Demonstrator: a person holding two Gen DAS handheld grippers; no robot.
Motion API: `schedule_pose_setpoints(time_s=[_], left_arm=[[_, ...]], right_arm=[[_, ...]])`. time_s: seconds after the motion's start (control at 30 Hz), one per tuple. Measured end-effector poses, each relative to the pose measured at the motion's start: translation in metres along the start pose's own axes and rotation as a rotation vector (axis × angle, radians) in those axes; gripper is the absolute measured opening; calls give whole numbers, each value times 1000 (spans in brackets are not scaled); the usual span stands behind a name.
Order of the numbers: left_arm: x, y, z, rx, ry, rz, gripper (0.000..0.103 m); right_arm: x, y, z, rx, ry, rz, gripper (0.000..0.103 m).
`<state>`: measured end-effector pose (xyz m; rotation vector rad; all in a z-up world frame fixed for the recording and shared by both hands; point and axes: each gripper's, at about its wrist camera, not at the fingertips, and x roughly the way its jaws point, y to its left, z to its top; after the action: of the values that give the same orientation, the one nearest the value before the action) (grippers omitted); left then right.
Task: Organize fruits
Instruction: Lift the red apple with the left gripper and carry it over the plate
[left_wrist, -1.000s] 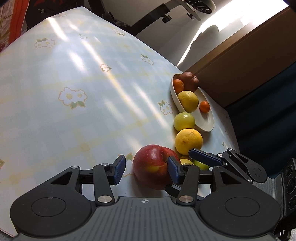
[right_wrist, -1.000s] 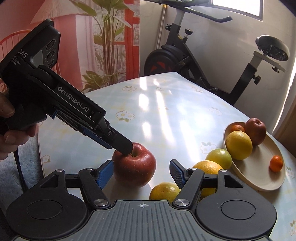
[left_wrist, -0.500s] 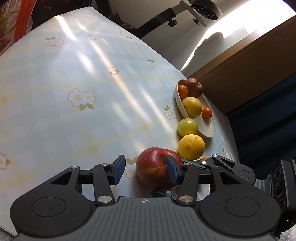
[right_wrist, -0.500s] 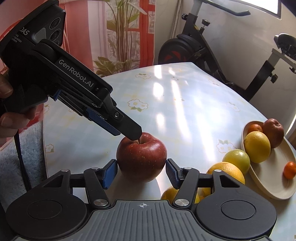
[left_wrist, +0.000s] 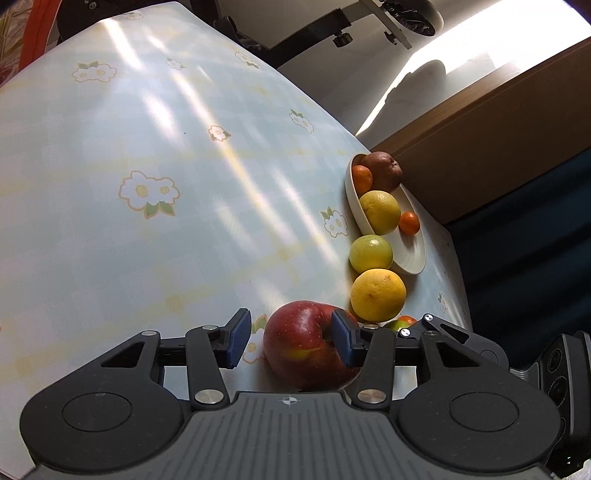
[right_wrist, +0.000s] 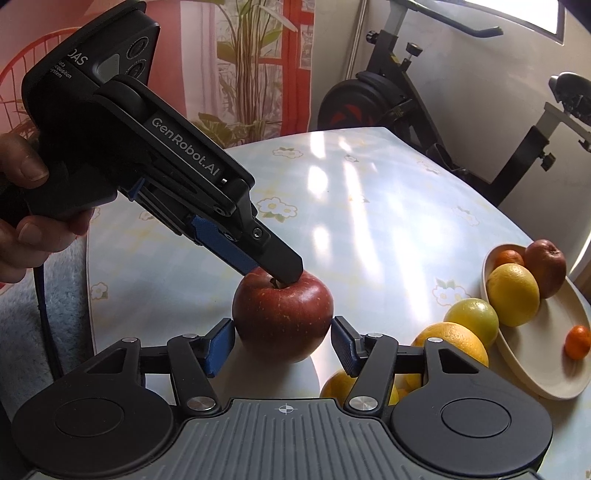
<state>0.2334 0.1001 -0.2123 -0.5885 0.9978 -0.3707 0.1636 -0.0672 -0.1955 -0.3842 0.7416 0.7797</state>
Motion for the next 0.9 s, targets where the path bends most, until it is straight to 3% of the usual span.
schedule_pose_setpoints(time_s=[0.27, 0.4, 0.57, 0.9], left_arm=[[0, 2, -7, 27, 6, -7, 50], [-1, 2, -3, 11, 13, -37, 38], [-4, -9, 6, 29, -6, -47, 38], [9, -82, 42, 200, -32, -34, 38]], right_arm=[[6, -2, -2, 18, -1, 14, 54], [2, -4, -5, 46, -39, 12, 54], [-12, -16, -5, 82, -109, -4, 54], [-51, -72, 0, 135, -218, -91, 54]])
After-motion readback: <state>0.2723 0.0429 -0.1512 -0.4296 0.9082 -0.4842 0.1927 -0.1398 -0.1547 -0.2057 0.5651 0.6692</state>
